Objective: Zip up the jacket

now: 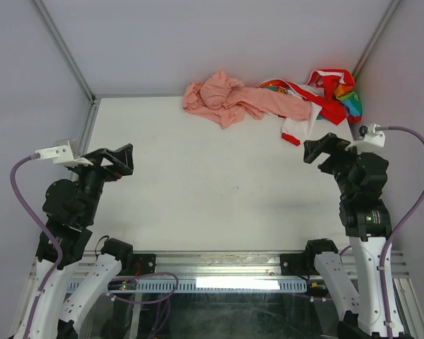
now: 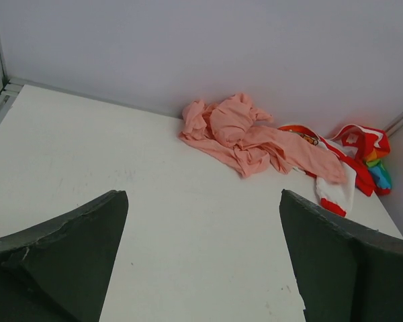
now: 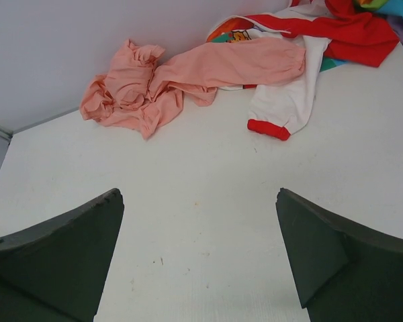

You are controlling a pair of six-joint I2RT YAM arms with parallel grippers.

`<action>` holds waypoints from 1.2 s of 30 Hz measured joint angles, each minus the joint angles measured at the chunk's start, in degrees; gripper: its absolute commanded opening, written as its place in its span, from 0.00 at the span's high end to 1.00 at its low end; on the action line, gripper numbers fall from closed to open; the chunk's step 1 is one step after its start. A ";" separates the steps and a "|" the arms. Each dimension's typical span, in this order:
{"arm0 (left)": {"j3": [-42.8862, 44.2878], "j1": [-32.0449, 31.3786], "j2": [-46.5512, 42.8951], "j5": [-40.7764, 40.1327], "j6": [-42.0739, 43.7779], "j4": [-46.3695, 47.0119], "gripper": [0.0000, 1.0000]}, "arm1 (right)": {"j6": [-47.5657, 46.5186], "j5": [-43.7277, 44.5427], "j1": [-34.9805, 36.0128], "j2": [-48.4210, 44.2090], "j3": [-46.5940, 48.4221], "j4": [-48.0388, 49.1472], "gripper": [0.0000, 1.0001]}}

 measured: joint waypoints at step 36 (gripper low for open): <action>33.83 -3.91 101.39 26.60 -39.01 34.77 0.24 | 0.72 -13.27 2.71 6.27 -11.30 7.17 0.01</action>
